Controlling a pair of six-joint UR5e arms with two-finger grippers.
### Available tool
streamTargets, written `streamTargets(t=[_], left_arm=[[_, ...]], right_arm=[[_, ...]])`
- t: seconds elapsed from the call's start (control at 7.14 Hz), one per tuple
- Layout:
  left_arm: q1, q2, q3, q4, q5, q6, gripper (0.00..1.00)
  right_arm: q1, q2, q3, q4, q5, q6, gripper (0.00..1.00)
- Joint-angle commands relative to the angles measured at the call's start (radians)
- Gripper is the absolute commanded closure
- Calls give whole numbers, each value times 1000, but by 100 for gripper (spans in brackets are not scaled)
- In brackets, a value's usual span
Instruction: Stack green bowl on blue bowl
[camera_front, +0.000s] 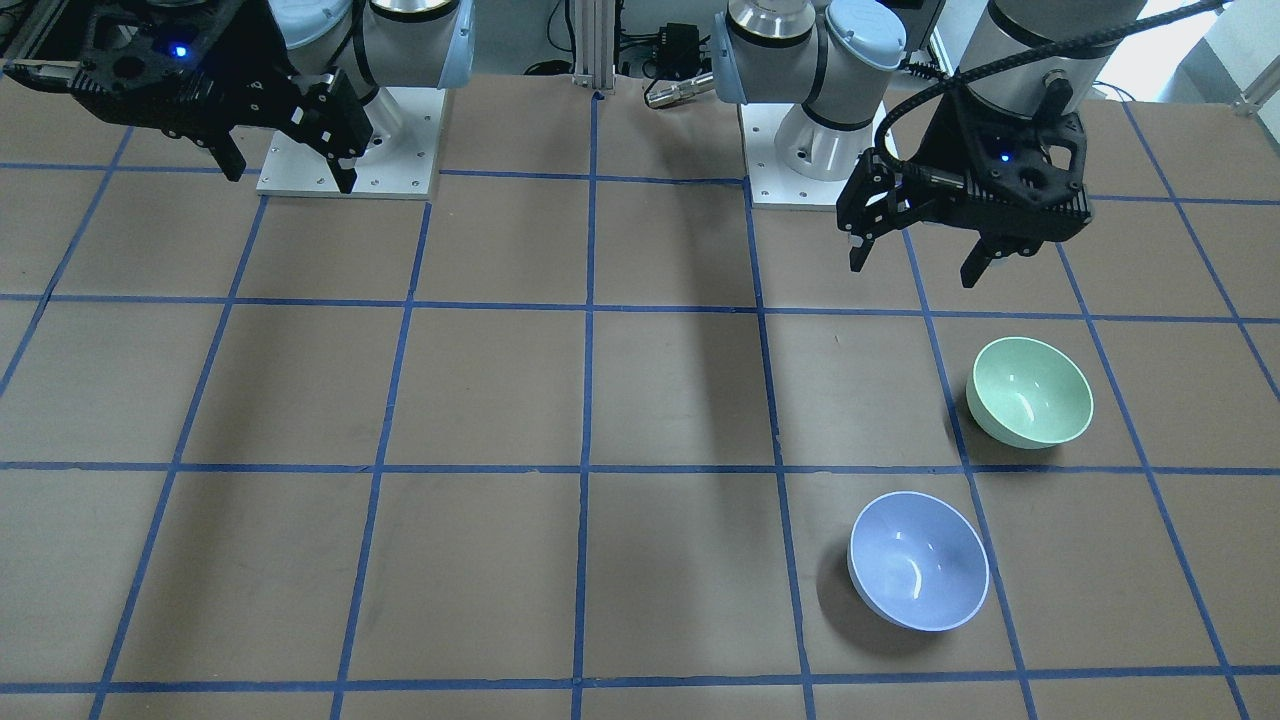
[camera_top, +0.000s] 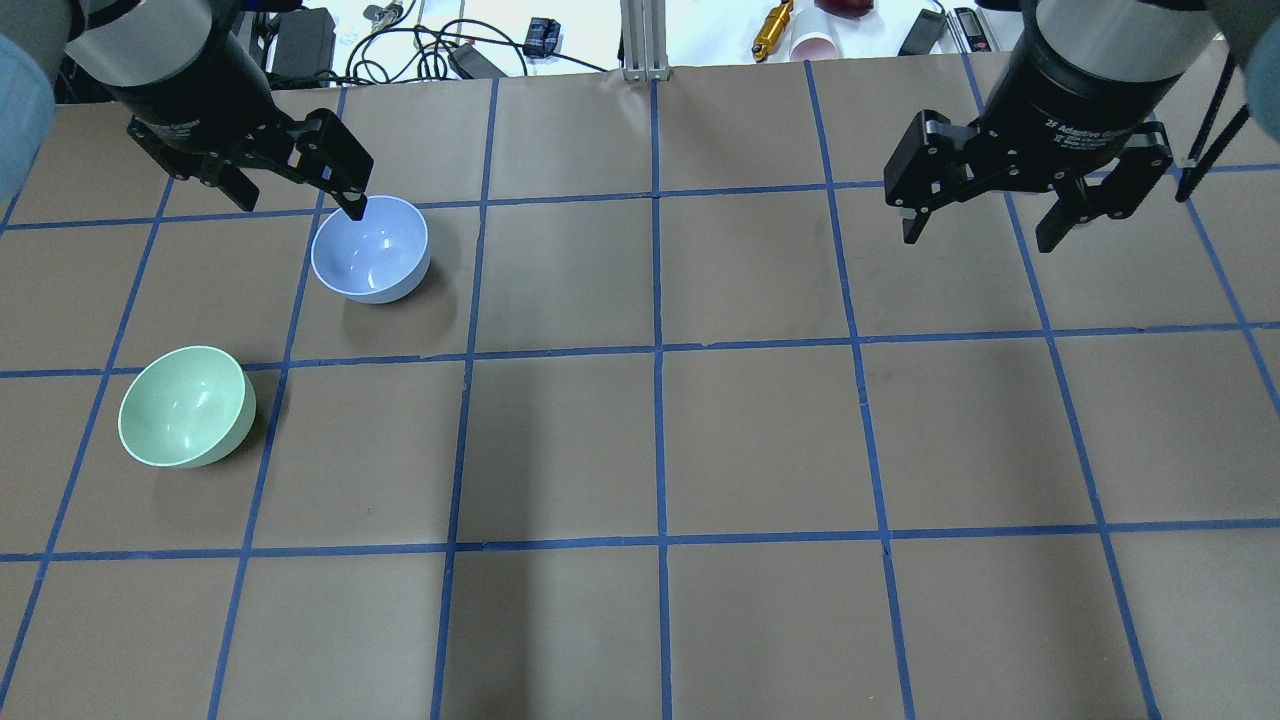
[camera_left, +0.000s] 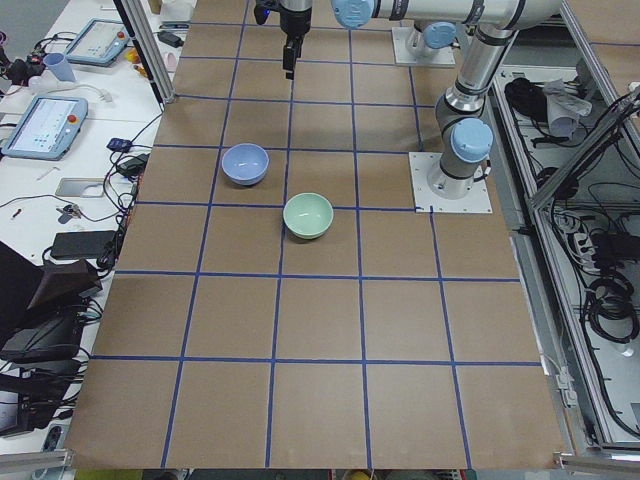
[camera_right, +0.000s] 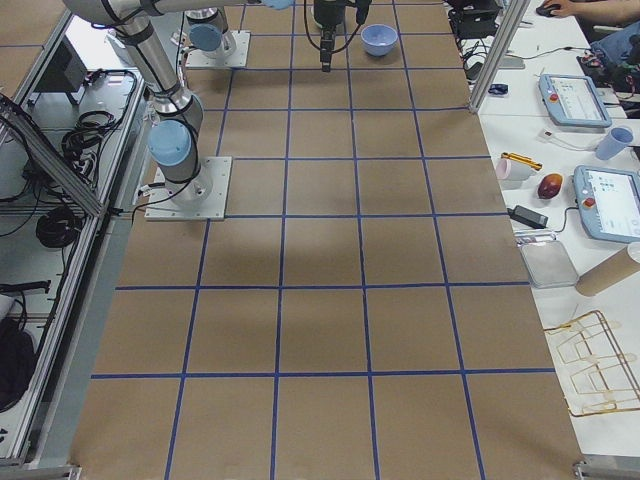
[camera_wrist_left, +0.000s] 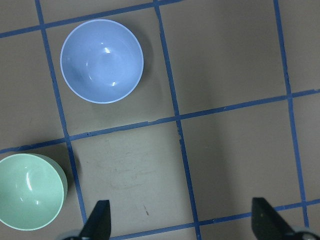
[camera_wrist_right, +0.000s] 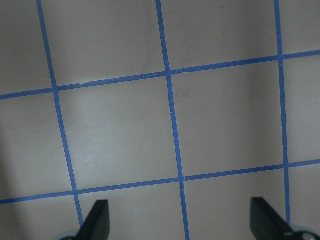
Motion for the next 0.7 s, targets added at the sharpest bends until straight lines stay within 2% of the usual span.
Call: streamTargets(t=[0.0,0.56], left_arm=[[0,3,2,1,0,-7,0],[14,-3,11,-14,3,-20,0]], right_arm=[[0,0,0,0,0,0,0],[0,0,0,1,0,0,0]])
